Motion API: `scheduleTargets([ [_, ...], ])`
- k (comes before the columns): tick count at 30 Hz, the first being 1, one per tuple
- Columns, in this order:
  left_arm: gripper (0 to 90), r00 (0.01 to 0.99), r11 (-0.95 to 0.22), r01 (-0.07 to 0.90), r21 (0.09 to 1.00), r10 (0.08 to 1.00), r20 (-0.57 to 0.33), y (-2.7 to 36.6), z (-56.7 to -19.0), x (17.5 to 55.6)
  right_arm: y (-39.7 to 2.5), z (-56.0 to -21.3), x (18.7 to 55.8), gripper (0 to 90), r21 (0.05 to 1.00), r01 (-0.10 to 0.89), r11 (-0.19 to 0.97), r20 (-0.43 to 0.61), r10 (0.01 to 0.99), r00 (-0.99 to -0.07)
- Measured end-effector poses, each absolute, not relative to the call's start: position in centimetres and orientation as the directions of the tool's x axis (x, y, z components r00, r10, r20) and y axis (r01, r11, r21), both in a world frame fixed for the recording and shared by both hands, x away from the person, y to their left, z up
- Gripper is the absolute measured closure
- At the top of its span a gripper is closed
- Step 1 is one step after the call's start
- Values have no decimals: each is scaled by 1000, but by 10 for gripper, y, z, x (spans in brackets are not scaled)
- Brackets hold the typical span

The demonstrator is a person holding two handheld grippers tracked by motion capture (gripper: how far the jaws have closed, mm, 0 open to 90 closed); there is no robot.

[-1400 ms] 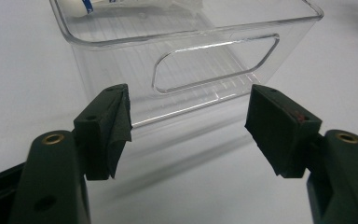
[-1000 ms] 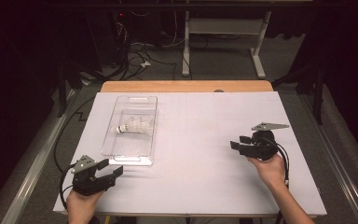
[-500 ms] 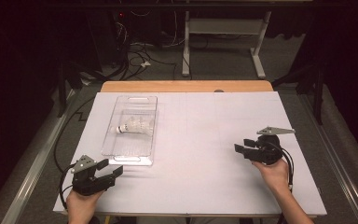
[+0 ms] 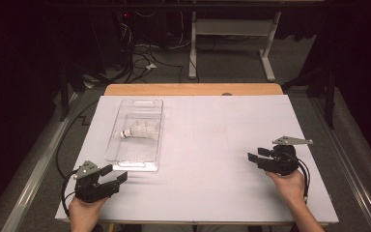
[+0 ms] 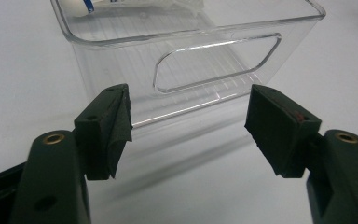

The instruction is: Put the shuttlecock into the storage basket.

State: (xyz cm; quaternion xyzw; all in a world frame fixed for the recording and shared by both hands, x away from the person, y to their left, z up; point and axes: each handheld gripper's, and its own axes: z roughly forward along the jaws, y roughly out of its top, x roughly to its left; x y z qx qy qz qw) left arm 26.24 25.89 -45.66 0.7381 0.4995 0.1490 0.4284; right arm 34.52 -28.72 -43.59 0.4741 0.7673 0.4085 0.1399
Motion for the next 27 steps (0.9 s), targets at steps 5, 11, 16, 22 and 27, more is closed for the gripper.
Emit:
scheduleTargets([
  [5, 322, 456, -134, 610, 781, 865, -208, 259, -457, 262, -292, -438, 343, 457, 761, 616, 203, 178, 847, -500],
  [11, 322, 457, -135, 610, 781, 865, -207, 259, -457, 262, -297, -440, 340, 451, 768, 612, 187, 183, 852, -490],
  [16, 323, 456, -135, 610, 781, 866, -207, 259, -457, 262, -300, -441, 336, 448, 771, 611, 176, 190, 853, -486],
  [22, 322, 456, -136, 610, 781, 866, -206, 259, -456, 262, -304, -442, 333, 446, 774, 610, 168, 193, 856, -480],
  [27, 323, 457, -136, 610, 781, 865, -206, 259, -456, 262, -308, -443, 329, 441, 778, 606, 163, 192, 858, -476],
])
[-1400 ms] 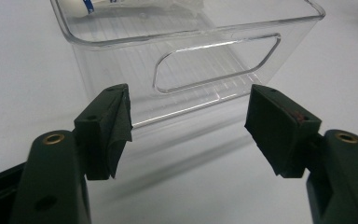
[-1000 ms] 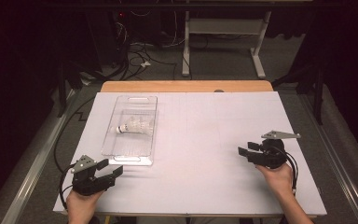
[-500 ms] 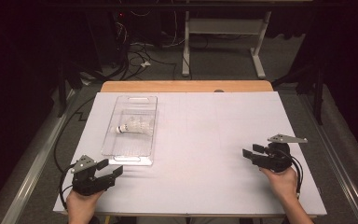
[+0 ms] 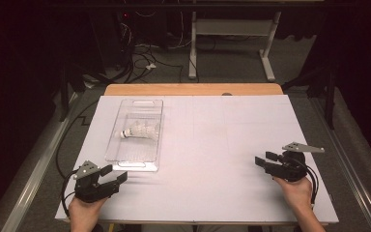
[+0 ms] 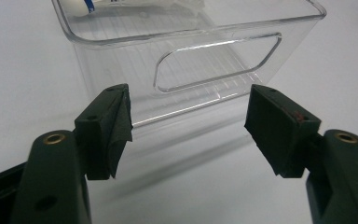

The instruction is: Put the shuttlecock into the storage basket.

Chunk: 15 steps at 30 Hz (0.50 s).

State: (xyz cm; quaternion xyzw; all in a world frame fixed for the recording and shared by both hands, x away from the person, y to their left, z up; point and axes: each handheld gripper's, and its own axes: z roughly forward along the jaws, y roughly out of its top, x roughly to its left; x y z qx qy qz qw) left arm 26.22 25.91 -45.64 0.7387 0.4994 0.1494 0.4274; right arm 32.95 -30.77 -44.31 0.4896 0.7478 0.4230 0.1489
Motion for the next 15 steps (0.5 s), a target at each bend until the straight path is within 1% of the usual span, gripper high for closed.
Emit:
scheduleTargets([
  [15, 324, 459, -140, 608, 781, 865, -202, 259, -457, 262, -317, -447, 315, 407, 806, 571, 157, 174, 859, -481],
])
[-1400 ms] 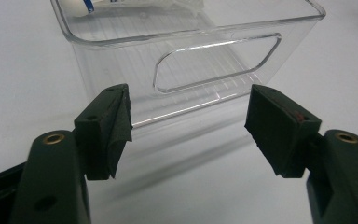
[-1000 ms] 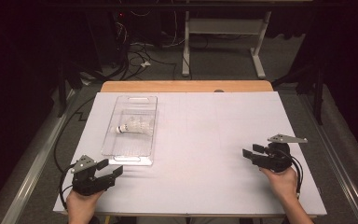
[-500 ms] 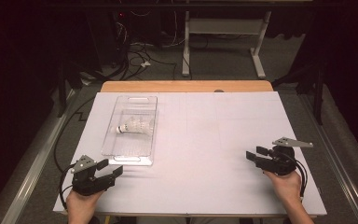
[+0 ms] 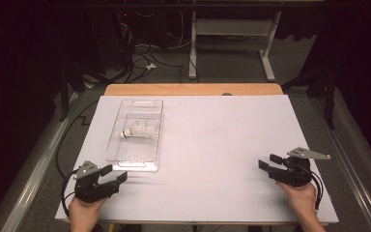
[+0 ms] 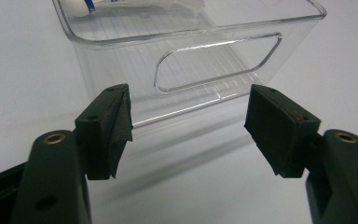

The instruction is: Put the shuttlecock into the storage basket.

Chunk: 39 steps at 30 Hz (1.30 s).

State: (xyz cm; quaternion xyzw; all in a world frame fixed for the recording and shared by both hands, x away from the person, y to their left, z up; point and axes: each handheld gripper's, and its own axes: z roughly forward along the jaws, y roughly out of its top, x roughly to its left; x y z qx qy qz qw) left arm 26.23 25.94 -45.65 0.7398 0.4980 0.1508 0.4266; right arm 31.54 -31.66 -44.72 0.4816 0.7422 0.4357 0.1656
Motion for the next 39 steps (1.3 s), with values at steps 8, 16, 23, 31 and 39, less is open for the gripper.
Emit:
scheduleTargets([
  [8, 325, 458, -140, 605, 784, 866, -198, 260, -457, 262, -322, -448, 308, 393, 823, 548, 148, 166, 861, -481],
  [16, 327, 456, -139, 605, 784, 867, -199, 260, -456, 262, -328, -450, 303, 385, 832, 534, 149, 152, 865, -478],
  [23, 328, 454, -137, 605, 784, 869, -198, 261, -456, 262, -331, -452, 299, 373, 838, 525, 148, 145, 867, -477],
  [31, 329, 448, -128, 606, 785, 871, -203, 262, -456, 261, -332, -454, 296, 370, 838, 525, 147, 149, 865, -480],
  [39, 328, 458, -140, 606, 783, 867, -199, 261, -456, 261, -331, -453, 293, 363, 848, 507, 151, 131, 869, -478],
])
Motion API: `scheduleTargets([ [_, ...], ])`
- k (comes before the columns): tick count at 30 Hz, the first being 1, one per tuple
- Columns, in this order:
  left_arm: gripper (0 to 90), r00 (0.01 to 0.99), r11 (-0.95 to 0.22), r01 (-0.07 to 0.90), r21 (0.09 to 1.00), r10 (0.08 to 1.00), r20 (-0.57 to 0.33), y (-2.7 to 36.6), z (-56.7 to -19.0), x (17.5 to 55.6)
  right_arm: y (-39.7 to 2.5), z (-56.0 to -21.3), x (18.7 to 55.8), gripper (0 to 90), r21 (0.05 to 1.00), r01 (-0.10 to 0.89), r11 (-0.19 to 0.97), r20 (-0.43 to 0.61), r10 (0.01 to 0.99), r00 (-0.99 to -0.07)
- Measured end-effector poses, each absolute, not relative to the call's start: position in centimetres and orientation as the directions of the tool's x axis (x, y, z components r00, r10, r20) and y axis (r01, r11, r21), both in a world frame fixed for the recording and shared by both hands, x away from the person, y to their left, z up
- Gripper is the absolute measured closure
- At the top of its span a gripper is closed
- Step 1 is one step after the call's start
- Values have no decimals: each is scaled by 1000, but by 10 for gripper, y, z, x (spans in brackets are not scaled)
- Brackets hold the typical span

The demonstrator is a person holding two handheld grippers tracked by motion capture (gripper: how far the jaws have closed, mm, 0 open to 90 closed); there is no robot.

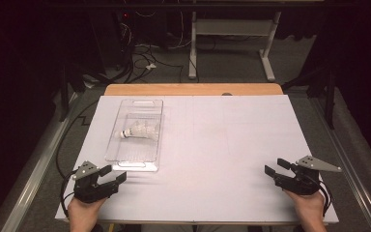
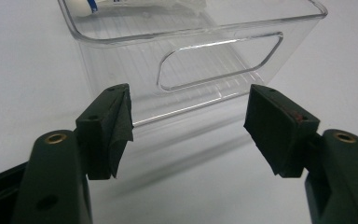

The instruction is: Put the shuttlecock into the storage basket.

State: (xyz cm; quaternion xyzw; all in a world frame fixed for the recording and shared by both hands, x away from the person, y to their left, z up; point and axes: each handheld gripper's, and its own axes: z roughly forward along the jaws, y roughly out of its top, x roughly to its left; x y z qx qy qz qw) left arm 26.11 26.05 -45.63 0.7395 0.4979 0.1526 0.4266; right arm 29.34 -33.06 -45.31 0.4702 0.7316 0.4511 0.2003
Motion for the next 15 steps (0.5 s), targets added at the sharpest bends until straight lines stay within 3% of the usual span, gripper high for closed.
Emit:
scheduleTargets([
  [15, 328, 457, -140, 609, 781, 867, -201, 261, -456, 261, -332, -453, 294, 349, 852, 505, 140, 137, 870, -473],
])
